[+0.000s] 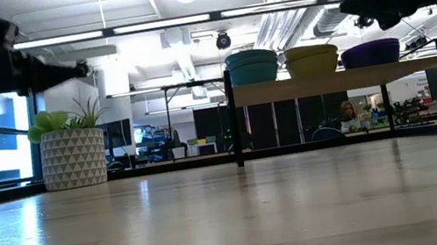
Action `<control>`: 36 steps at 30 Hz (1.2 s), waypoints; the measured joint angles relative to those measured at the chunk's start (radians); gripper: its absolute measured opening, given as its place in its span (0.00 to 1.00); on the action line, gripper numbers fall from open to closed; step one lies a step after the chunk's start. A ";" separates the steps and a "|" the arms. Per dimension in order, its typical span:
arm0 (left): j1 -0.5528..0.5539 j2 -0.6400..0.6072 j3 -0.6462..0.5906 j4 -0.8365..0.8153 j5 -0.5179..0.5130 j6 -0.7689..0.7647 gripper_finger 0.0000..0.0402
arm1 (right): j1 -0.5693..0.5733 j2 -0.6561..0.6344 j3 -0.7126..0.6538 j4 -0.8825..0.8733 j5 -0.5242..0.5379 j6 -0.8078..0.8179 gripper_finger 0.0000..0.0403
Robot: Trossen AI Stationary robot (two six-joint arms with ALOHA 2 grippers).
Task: Pick & Place Mini bowls
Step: Return to Home Position
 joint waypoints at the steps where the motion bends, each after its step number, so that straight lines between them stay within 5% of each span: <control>1: 0.000 0.002 0.000 -0.025 -0.005 -0.018 0.00 | 0.000 -0.005 0.000 -0.005 0.001 0.006 0.00; 20: 0.000 0.000 -0.012 -0.003 -0.034 -0.035 0.00 | -0.099 -0.020 -0.122 0.155 -0.066 0.131 0.00; 30: 0.000 0.000 -0.013 -0.005 -0.032 0.003 0.00 | -0.090 -0.093 -0.122 0.163 0.035 0.044 0.00; 36: 0.000 0.000 -0.013 -0.007 -0.032 0.026 0.00 | -0.071 -0.210 -0.122 0.010 0.095 0.039 0.00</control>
